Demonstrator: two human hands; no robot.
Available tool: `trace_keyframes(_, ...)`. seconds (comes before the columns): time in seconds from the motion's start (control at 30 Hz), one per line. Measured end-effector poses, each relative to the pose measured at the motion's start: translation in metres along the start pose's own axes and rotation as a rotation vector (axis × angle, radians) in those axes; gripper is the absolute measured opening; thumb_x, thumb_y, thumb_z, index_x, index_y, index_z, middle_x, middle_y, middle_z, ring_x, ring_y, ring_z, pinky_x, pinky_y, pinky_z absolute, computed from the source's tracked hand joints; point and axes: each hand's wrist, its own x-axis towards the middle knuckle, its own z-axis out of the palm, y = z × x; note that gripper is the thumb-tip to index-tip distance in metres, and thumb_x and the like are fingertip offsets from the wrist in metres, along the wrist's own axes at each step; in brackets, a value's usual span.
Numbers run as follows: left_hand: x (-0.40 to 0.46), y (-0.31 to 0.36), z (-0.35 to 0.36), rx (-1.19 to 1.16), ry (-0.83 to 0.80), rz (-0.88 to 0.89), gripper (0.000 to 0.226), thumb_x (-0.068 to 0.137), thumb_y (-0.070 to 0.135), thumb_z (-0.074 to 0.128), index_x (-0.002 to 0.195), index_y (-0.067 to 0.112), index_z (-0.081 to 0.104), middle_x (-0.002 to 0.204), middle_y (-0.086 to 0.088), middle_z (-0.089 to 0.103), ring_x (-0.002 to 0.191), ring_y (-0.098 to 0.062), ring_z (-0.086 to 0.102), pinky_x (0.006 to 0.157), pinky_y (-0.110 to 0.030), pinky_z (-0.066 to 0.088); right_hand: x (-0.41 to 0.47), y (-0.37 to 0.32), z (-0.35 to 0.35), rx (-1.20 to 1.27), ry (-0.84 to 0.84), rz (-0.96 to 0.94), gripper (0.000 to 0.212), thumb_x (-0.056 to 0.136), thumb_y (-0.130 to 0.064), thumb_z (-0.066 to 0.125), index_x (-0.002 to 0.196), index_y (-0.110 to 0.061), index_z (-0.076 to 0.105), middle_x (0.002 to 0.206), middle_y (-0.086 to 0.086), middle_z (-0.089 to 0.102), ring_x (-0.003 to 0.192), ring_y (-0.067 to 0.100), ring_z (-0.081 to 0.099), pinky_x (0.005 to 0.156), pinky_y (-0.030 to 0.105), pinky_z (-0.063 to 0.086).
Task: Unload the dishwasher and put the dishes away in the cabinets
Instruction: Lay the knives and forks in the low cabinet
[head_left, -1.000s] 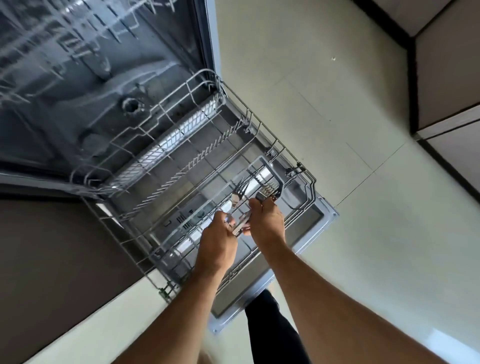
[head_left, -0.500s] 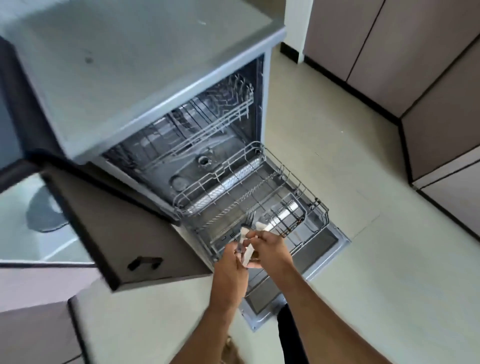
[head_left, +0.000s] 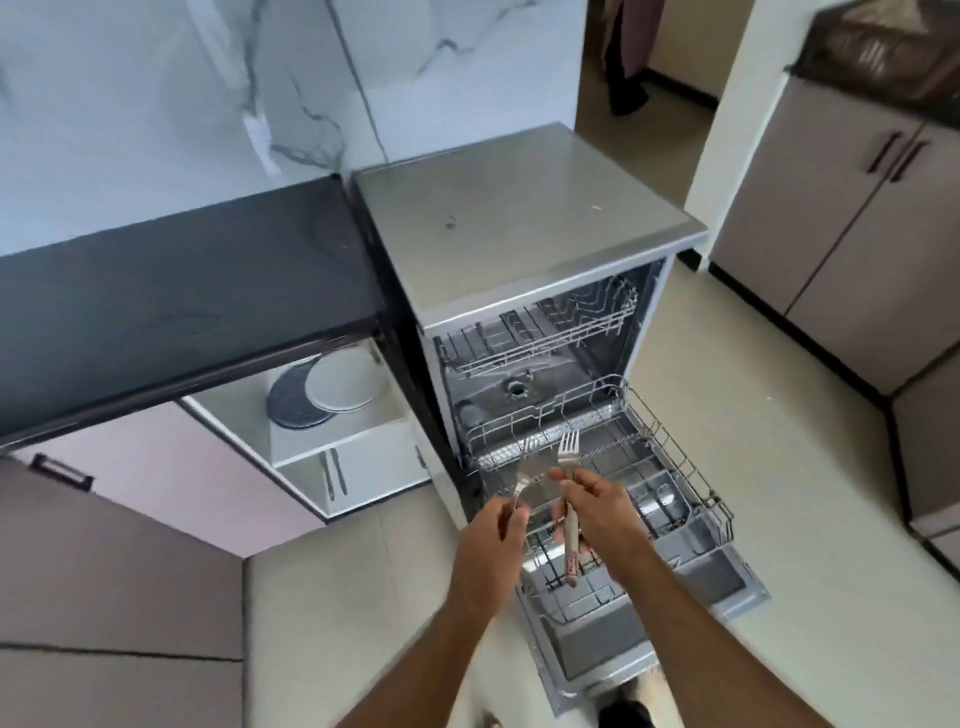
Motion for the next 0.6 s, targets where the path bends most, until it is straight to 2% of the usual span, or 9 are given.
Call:
trace_keyframes(0.07,-0.006,0.0,-0.015,-0.077,0.025,-0.005,0.019,0.101,0.036,0.047,0.092,0.026,0.06,0.077,0.001,0.063,0.062,-0.002,0.054,0.057,-0.013,0.043,-0.007,-0.008,0.011,-0.018,-0.012,-0.042,0.018,0.1,-0.022,0.055,0.109,-0.027,0.07,0.072,0.007,0.07,0.056,0.018,0.062,0.054,0.029,0.051)
trace_keyframes(0.17,-0.017,-0.001,-0.037,-0.279,0.109,-0.051,0.024,0.103,0.03,0.042,0.092,0.026,0.063,0.069,0.004,0.059,0.058,-0.003,0.053,0.052,-0.015,0.041,-0.016,-0.021,0.03,-0.065,-0.064,-0.108,0.018,0.099,-0.023,0.056,0.104,-0.03,0.071,0.069,0.006,0.068,0.06,0.022,0.059,0.062,0.038,0.051)
trace_keyframes(0.27,-0.023,-0.008,-0.053,-0.371,0.17,-0.086,0.031,0.105,0.024,0.038,0.094,0.022,0.067,0.062,0.006,0.056,0.053,-0.005,0.05,0.05,-0.018,0.039,-0.022,-0.031,0.048,-0.107,-0.127,-0.167,0.019,0.1,-0.022,0.055,0.104,-0.029,0.071,0.064,0.003,0.06,0.055,0.016,0.052,0.053,0.033,0.046)
trace_keyframes(0.37,-0.032,-0.016,-0.065,-0.506,0.204,-0.135,0.034,0.106,0.025,0.035,0.096,0.015,0.066,0.066,-0.003,0.054,0.052,-0.012,0.047,0.047,-0.025,0.04,-0.029,-0.037,0.064,-0.168,-0.177,-0.22,0.02,0.1,-0.025,0.052,0.103,-0.033,0.071,0.062,-0.002,0.057,0.053,0.011,0.049,0.05,0.03,0.04)
trace_keyframes(0.43,-0.043,-0.021,-0.072,-0.537,0.273,-0.179,0.035,0.106,0.025,0.035,0.097,0.015,0.067,0.073,-0.003,0.056,0.061,-0.012,0.051,0.054,-0.028,0.047,-0.035,-0.037,0.074,-0.174,-0.225,-0.23,0.021,0.101,-0.026,0.051,0.103,-0.031,0.071,0.063,-0.003,0.057,0.056,0.012,0.05,0.052,0.03,0.04)
trace_keyframes(0.5,-0.059,-0.027,-0.079,-0.491,0.353,-0.224,0.034,0.105,0.024,0.037,0.095,0.02,0.069,0.082,0.003,0.061,0.073,-0.01,0.055,0.07,-0.032,0.052,-0.044,-0.035,0.085,-0.188,-0.264,-0.23,0.022,0.102,-0.026,0.049,0.106,-0.03,0.07,0.06,-0.005,0.054,0.056,0.011,0.049,0.054,0.029,0.041)
trace_keyframes(0.53,-0.068,-0.032,-0.083,-0.474,0.384,-0.238,0.034,0.104,0.023,0.038,0.094,0.021,0.07,0.085,0.005,0.063,0.074,-0.009,0.055,0.073,-0.032,0.051,-0.048,-0.033,0.091,-0.209,-0.274,-0.237,0.022,0.103,-0.026,0.049,0.108,-0.03,0.07,0.058,-0.006,0.052,0.054,0.009,0.048,0.053,0.026,0.04)
trace_keyframes(0.6,-0.087,-0.038,-0.09,-0.491,0.435,-0.263,0.033,0.104,0.021,0.04,0.094,0.019,0.071,0.08,0.005,0.062,0.069,-0.007,0.053,0.067,-0.03,0.05,-0.059,-0.029,0.101,-0.247,-0.284,-0.252,0.022,0.103,-0.026,0.049,0.108,-0.031,0.069,0.058,-0.006,0.052,0.052,0.007,0.046,0.051,0.023,0.039)
